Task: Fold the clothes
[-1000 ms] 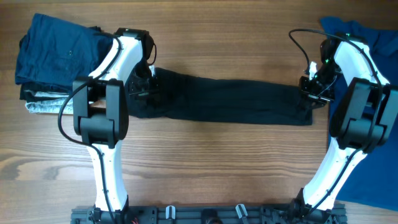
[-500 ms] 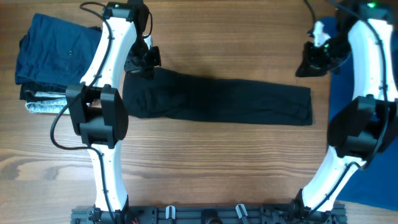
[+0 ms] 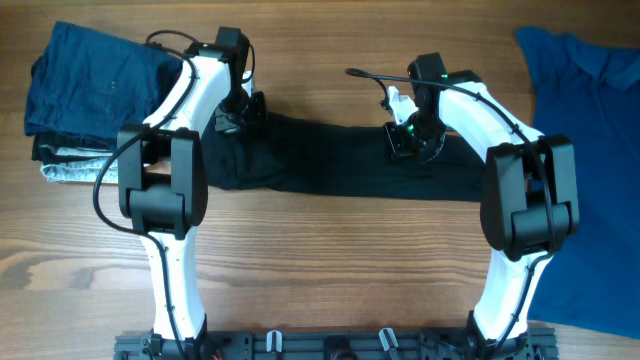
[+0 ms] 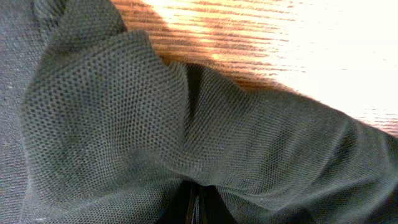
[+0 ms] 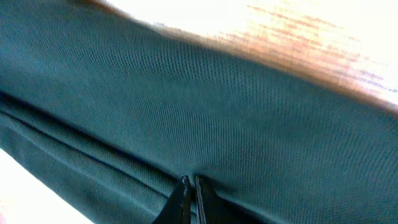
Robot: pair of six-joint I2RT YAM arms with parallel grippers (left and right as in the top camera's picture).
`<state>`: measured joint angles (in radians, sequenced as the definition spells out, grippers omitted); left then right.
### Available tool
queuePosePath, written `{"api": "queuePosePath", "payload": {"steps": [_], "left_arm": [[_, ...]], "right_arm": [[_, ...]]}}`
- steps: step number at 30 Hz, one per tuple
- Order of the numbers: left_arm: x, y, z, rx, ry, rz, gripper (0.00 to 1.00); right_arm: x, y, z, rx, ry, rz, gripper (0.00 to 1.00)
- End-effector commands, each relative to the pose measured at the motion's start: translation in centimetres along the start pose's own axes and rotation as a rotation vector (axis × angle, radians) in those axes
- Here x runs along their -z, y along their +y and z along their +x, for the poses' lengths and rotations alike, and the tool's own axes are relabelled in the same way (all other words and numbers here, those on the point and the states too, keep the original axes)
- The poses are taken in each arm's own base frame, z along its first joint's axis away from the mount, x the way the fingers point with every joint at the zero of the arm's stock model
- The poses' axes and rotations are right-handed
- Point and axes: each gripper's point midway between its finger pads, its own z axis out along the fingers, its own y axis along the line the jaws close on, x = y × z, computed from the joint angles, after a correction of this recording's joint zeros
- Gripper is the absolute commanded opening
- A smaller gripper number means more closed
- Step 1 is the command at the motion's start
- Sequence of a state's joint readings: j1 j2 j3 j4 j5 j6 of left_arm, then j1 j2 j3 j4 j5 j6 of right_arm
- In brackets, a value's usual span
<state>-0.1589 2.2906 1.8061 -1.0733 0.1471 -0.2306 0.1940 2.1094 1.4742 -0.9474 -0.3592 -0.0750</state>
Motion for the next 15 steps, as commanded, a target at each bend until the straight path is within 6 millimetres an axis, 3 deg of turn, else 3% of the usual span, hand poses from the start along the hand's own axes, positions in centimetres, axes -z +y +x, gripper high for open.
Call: {"api": "queuePosePath", "payload": {"steps": [1, 4, 7, 9, 12, 13, 15], "left_arm": [[0.1, -0.3, 0.1, 0.008, -0.006, 0.010, 0.04], [0.1, -0.2, 0.1, 0.009, -0.006, 0.010, 0.06], [0.1, -0.3, 0.0, 0.009, -0.013, 0.012, 0.06], [0.1, -0.3, -0.1, 0.008, -0.013, 0.012, 0.06], [0.1, -0.3, -0.1, 0.009, -0.013, 0.013, 0.06], [0.1, -0.3, 0.0, 0.009, -0.013, 0.013, 0.06], [0.1, -0.3, -0.1, 0.009, -0.013, 0.013, 0.07]], "right_arm": [[0.2, -0.3, 2.3, -0.061, 0.088, 0.021, 0.04], [0.6, -2.3, 4.7, -0.183, 0.174, 0.158, 0.04], [0.1, -2.8, 6.0, -0.237, 0.210, 0.188, 0.04], [1.8, -1.7, 4.3, -0.190, 0.132, 0.149, 0.04], [7.5, -0.1, 1.5, -0.165, -0.077, 0.142, 0.04], [8.3, -0.6, 1.3, -0.190, -0.108, 0.171, 0.04], [7.0, -1.7, 1.4, -0.200, -0.106, 0.208, 0.04]]}}
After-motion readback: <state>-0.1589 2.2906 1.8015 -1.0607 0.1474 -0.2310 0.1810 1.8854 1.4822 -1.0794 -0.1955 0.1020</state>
